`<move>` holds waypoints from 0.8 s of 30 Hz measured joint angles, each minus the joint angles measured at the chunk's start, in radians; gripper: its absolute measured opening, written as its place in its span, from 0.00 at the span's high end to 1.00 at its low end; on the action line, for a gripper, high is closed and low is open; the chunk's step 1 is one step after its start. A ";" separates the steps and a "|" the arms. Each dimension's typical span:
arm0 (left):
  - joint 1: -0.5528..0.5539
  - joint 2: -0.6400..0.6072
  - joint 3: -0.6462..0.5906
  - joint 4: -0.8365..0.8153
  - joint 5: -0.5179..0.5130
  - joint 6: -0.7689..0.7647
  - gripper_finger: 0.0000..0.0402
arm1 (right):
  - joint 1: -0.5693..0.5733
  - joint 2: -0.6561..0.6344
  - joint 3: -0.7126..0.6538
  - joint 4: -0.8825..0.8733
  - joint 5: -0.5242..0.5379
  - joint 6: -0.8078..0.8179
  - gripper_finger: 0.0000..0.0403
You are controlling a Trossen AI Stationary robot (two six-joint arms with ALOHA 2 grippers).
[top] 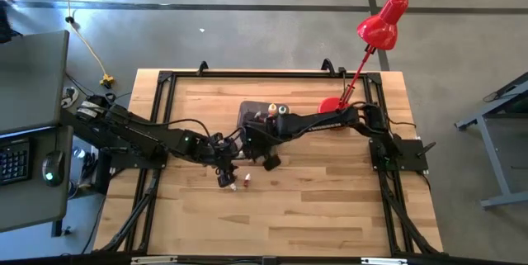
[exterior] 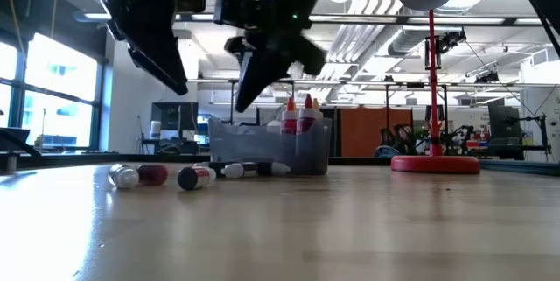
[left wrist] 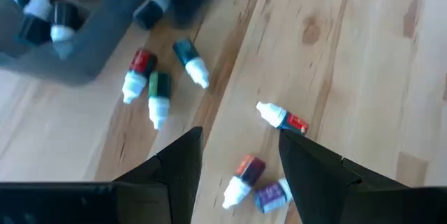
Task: Pick & Place food coloring
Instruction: Put the small green food coloring bottle into the black bin
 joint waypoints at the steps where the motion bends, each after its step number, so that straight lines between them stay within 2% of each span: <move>1: 0.000 0.001 -0.001 -0.006 0.000 -0.001 0.54 | 0.000 0.000 -0.029 0.025 -0.058 -0.007 0.96; 3: -0.001 0.003 -0.002 -0.010 0.003 -0.001 0.54 | 0.003 0.000 -0.089 0.063 -0.089 -0.040 0.92; 7: -0.002 0.003 -0.002 -0.008 0.003 0.000 0.54 | 0.020 0.000 -0.208 0.225 0.017 -0.091 0.79; 9: -0.002 0.003 -0.002 -0.005 0.003 0.000 0.54 | 0.023 0.000 -0.255 0.304 0.037 -0.106 0.71; 15: -0.002 0.003 -0.002 -0.003 0.003 -0.006 0.54 | 0.016 0.000 -0.318 0.382 -0.036 -0.130 0.53; 19: -0.001 0.003 -0.002 -0.003 0.002 -0.008 0.54 | 0.003 0.000 -0.343 0.420 -0.080 -0.131 0.47; 24: -0.001 0.003 -0.002 -0.001 0.001 -0.009 0.54 | -0.010 0.000 -0.361 0.434 -0.096 -0.097 0.47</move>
